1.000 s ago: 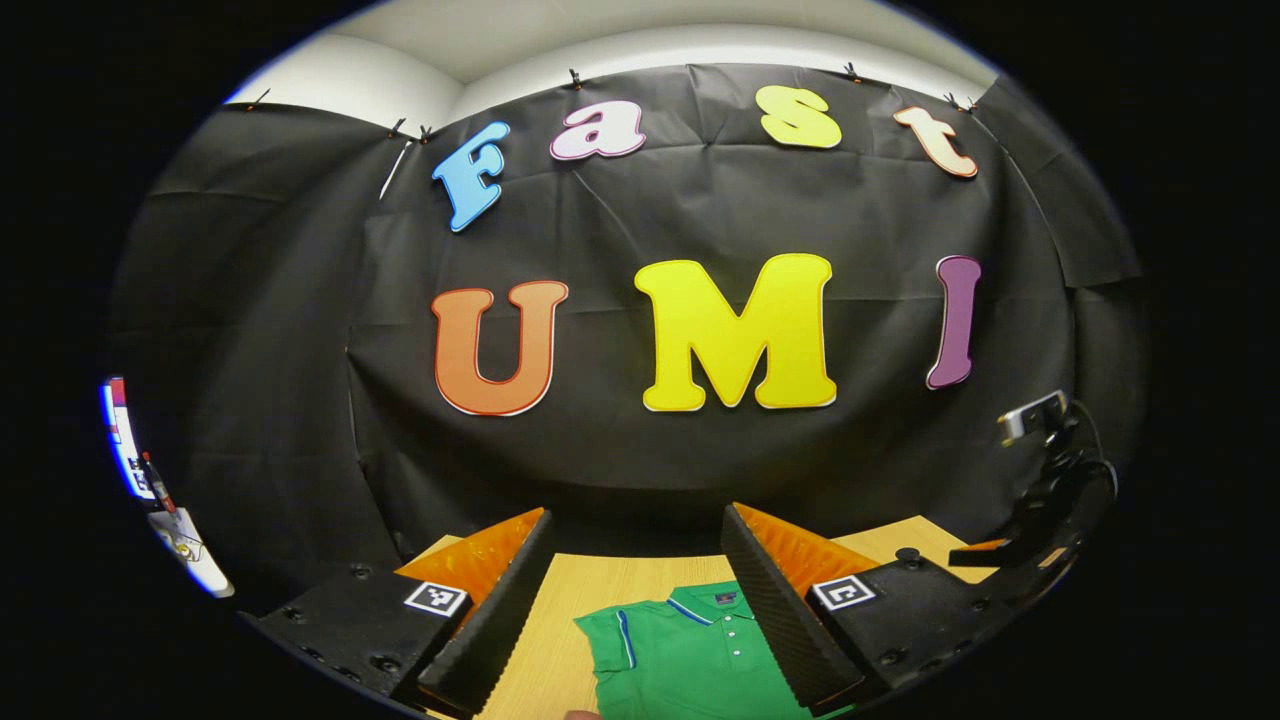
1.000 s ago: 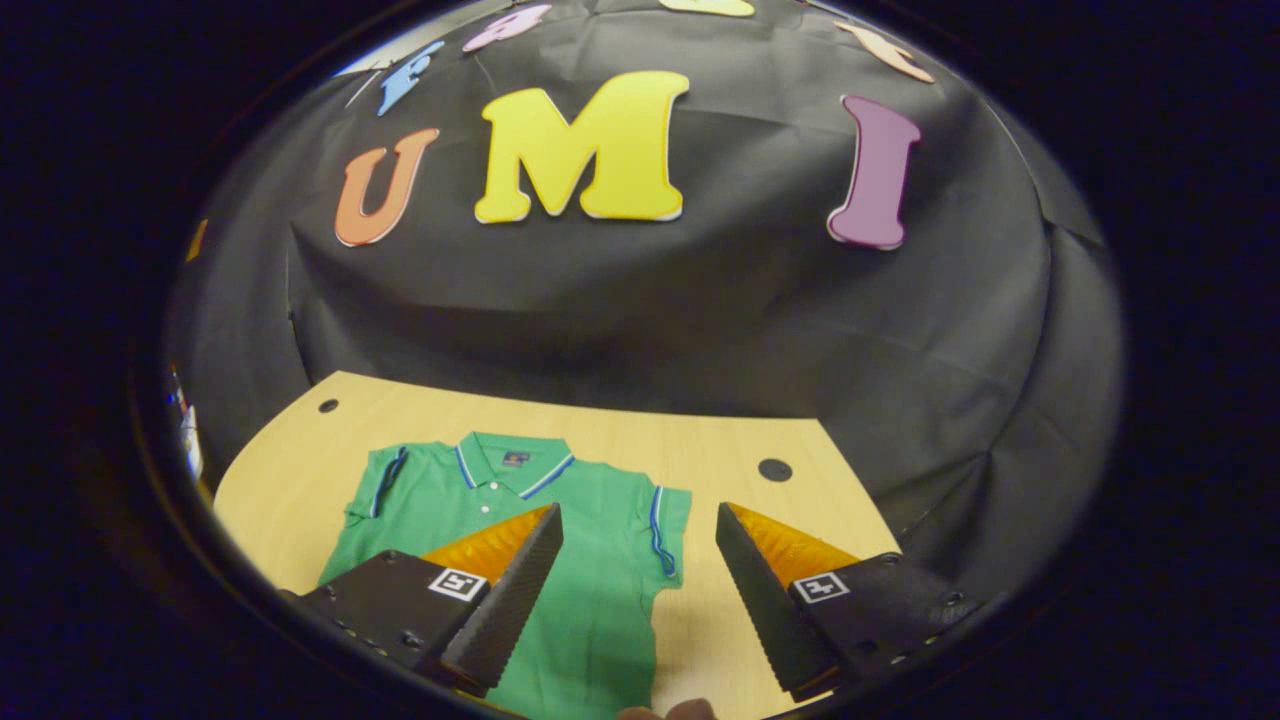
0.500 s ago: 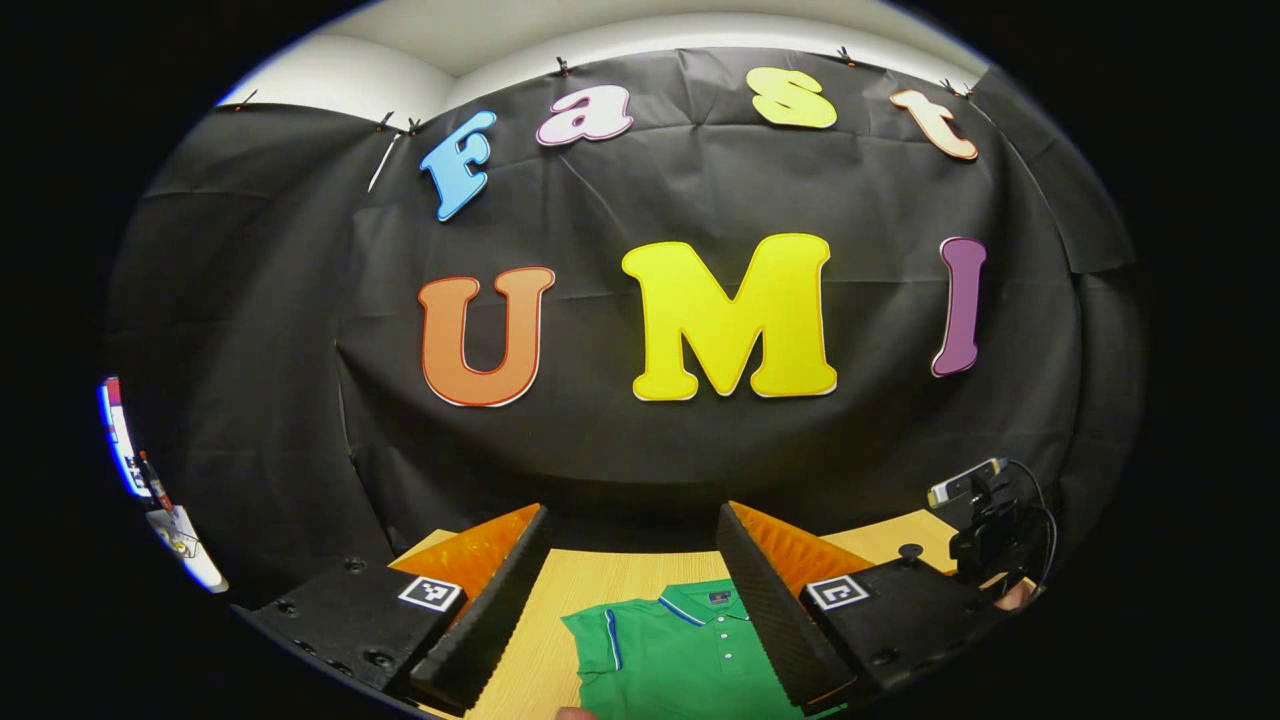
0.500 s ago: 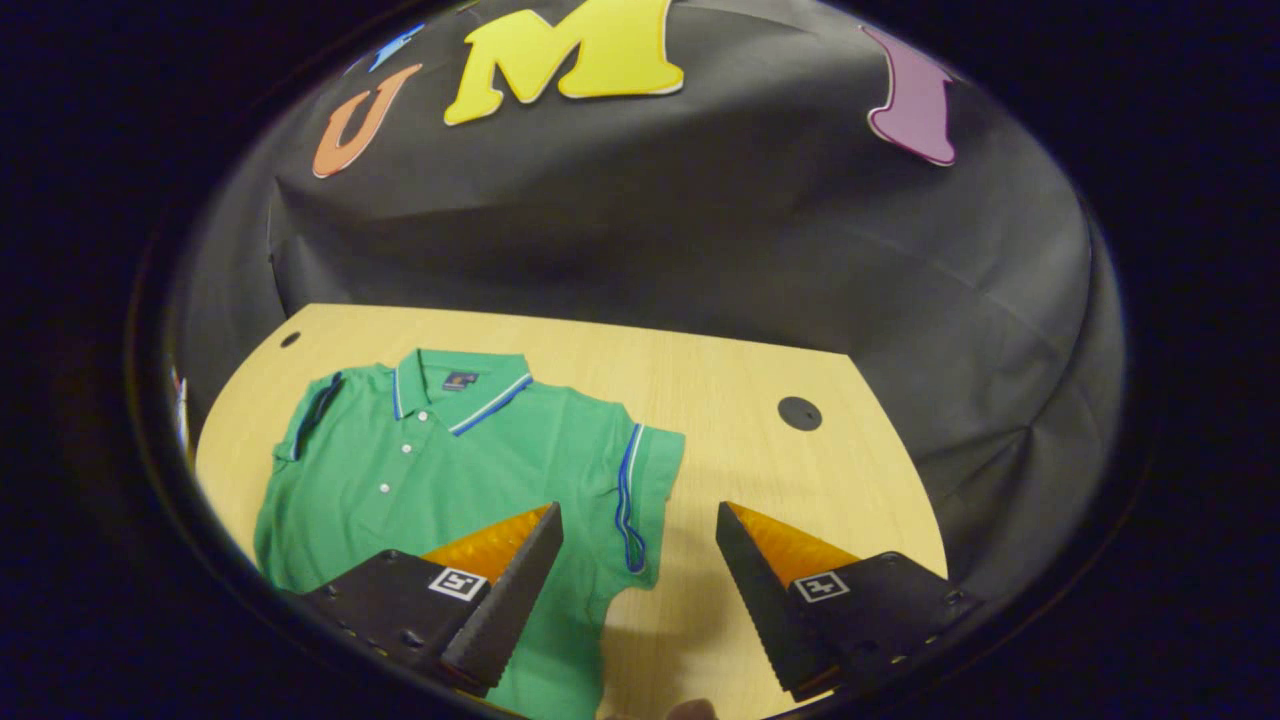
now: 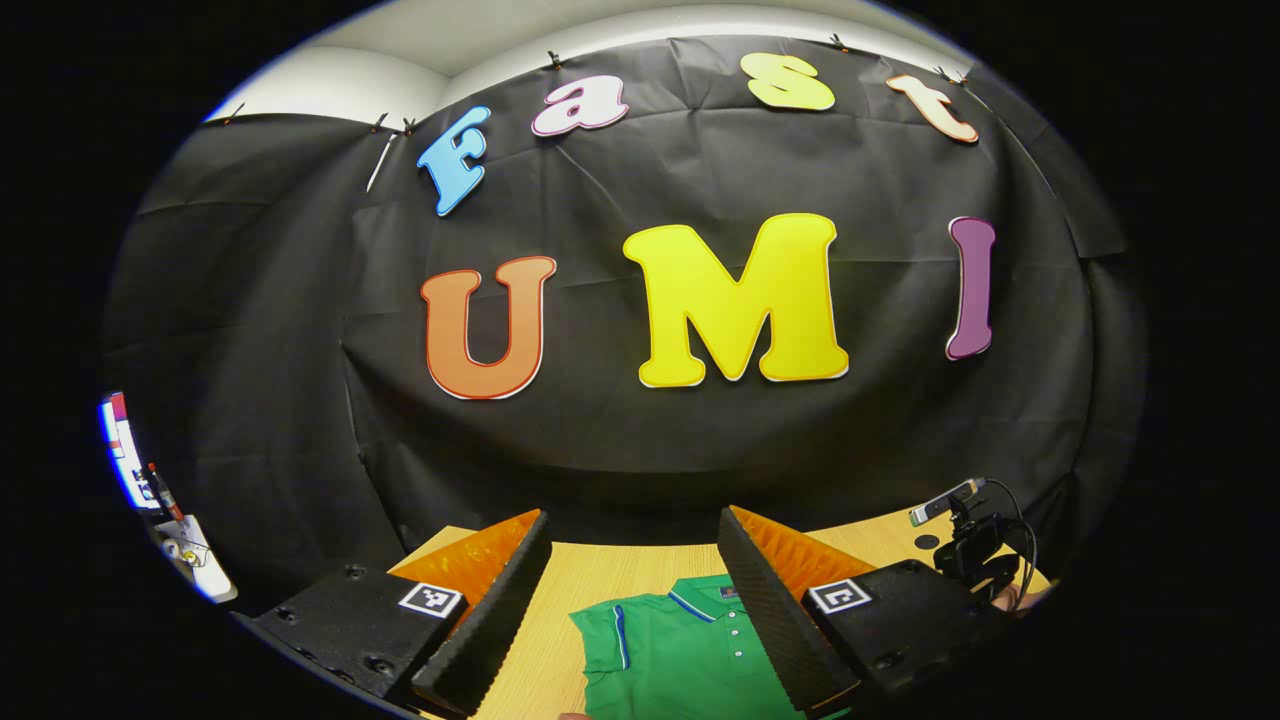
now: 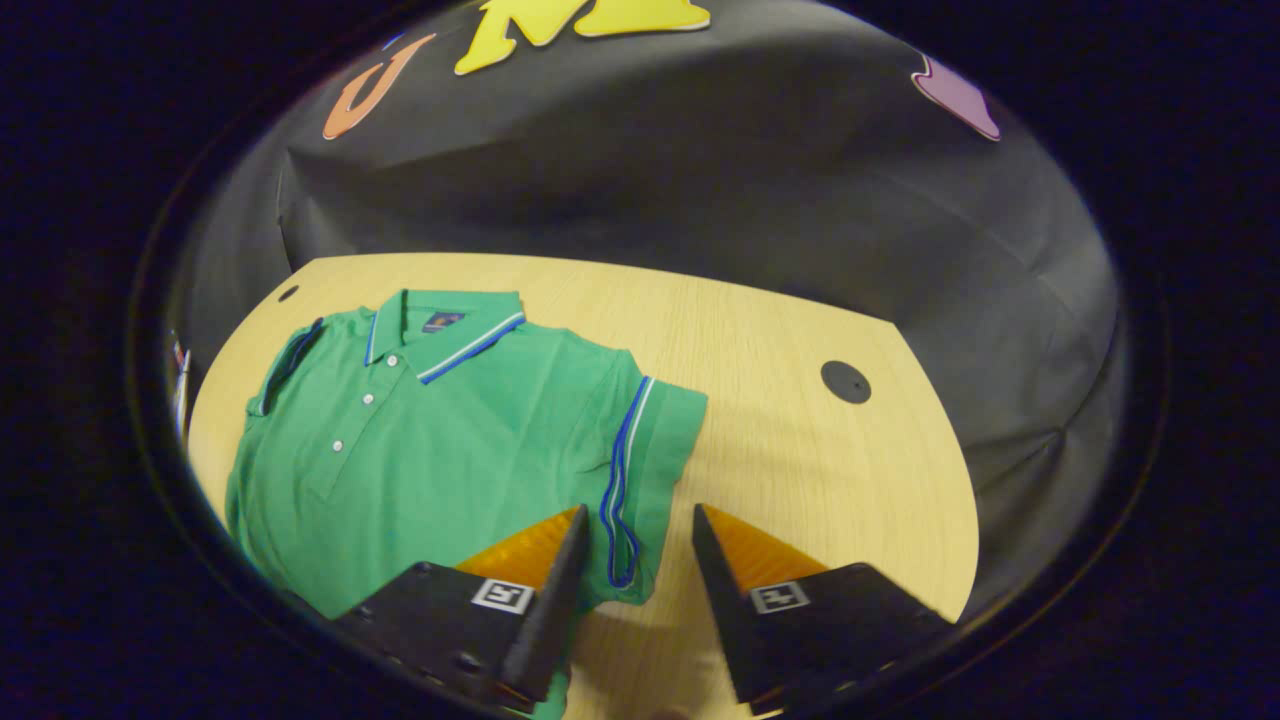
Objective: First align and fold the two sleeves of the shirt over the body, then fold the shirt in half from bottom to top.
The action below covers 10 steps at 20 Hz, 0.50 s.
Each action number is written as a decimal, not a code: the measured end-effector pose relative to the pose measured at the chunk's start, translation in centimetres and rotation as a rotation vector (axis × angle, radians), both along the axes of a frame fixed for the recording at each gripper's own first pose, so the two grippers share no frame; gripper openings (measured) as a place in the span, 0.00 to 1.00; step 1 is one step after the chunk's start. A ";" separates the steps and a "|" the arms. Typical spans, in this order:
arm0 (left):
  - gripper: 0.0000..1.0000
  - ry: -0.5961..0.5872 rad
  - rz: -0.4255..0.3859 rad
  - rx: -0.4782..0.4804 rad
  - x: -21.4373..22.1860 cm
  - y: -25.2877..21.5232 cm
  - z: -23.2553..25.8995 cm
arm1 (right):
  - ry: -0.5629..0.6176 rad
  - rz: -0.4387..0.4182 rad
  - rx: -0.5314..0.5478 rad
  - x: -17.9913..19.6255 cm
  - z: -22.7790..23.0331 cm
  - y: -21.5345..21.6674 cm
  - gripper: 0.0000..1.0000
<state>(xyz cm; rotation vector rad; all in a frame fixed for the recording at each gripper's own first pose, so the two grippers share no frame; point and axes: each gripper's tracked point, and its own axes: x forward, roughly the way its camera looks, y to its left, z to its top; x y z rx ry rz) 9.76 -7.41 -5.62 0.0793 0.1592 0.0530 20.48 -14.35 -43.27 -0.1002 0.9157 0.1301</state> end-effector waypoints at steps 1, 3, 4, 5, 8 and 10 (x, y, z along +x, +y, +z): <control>1.00 -0.001 0.004 0.008 0.1 0.3 0.0 | 0.019 0.001 0.015 0.0 -0.5 0.1 0.55; 1.00 -0.002 0.007 0.017 0.3 0.3 0.1 | 0.025 -0.006 0.041 -0.1 -0.2 0.2 0.43; 1.00 -0.003 0.005 0.020 0.4 0.2 0.1 | 0.024 -0.027 0.026 0.0 -0.6 -0.5 0.34; 1.00 -0.003 0.004 0.020 0.4 0.3 0.1 | 0.036 -0.026 0.056 -0.1 -0.3 -0.2 0.22; 1.00 -0.005 -0.004 0.016 0.5 0.1 0.2 | 0.047 -0.048 0.091 0.0 -0.2 0.0 0.00; 1.00 -0.006 -0.010 0.014 0.5 -0.1 0.2 | 0.047 -0.053 0.113 -0.2 0.5 0.2 0.00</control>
